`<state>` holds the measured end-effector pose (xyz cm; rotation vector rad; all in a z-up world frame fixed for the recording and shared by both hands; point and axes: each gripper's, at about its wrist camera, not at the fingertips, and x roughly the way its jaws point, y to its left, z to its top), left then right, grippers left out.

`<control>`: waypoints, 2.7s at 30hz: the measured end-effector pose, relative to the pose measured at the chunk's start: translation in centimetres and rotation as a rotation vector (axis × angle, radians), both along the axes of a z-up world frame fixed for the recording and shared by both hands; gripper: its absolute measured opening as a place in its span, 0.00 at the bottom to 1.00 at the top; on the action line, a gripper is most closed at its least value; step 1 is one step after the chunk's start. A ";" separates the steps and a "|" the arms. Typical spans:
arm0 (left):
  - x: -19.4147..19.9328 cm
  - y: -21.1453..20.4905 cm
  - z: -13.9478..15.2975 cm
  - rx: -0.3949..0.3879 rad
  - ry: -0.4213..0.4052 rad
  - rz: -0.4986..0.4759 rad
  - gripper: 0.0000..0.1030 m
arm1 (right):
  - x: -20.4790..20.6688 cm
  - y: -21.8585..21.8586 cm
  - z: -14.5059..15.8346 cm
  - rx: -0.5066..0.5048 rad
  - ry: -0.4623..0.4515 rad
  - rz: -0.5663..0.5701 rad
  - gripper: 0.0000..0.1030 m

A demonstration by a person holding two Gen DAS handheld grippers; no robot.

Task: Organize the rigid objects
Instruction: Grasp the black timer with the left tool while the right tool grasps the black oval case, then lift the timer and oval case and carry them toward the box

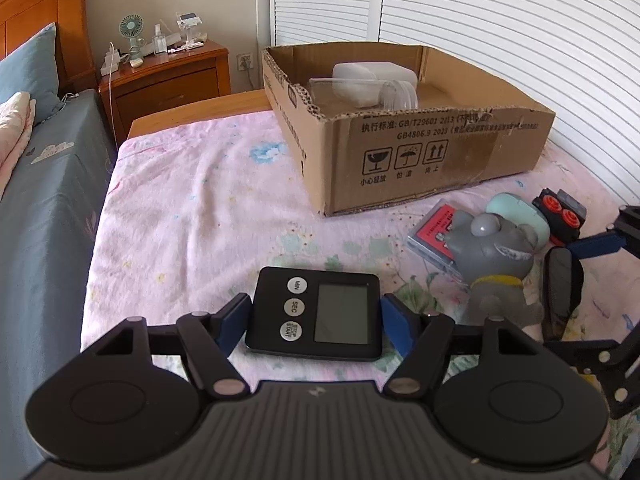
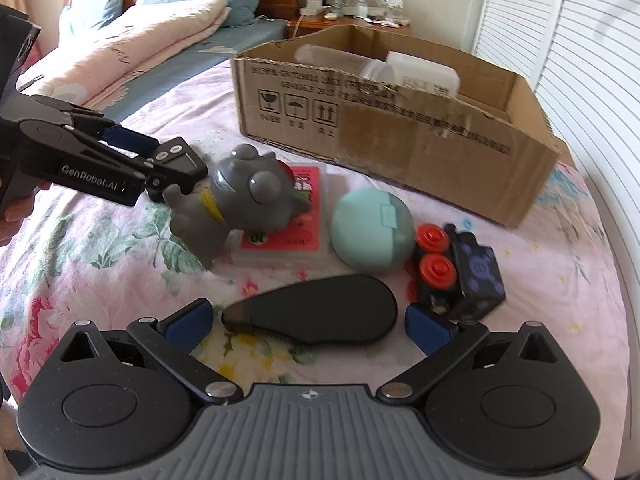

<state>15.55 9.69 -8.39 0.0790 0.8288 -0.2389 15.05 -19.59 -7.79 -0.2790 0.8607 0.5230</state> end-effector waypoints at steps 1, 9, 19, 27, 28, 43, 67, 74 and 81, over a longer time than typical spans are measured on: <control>-0.3 0.0 0.0 0.000 0.005 -0.004 0.68 | 0.1 0.2 0.0 -0.001 0.001 0.009 1.00; -1.0 -0.2 0.1 0.009 0.012 -0.011 0.70 | -0.2 1.0 0.1 -0.005 -0.001 0.069 1.00; -0.7 -0.7 0.0 0.010 0.013 -0.022 0.78 | 0.3 1.1 0.0 -0.009 -0.007 0.075 1.00; -0.7 -0.6 0.0 0.006 0.014 -0.031 0.73 | -0.2 0.8 0.6 -0.011 0.003 0.089 0.90; -0.7 -0.6 0.0 0.008 0.012 -0.031 0.73 | -0.2 0.8 0.6 -0.012 0.002 0.089 0.90; -0.5 -0.1 0.6 -0.018 0.063 -0.061 0.67 | -0.2 0.7 1.3 -0.023 0.012 0.095 0.90; 0.0 -0.5 7.2 0.019 0.036 -0.219 0.67 | 4.0 -2.3 9.9 -0.027 -0.161 0.079 0.90; 1.8 -1.4 9.3 0.028 -0.004 -0.245 0.67 | 9.2 -2.8 10.8 -0.017 -0.159 0.033 0.90; 4.4 -2.8 10.9 0.057 -0.038 -0.256 0.67 | 14.2 -2.8 9.3 0.009 -0.095 -0.023 0.90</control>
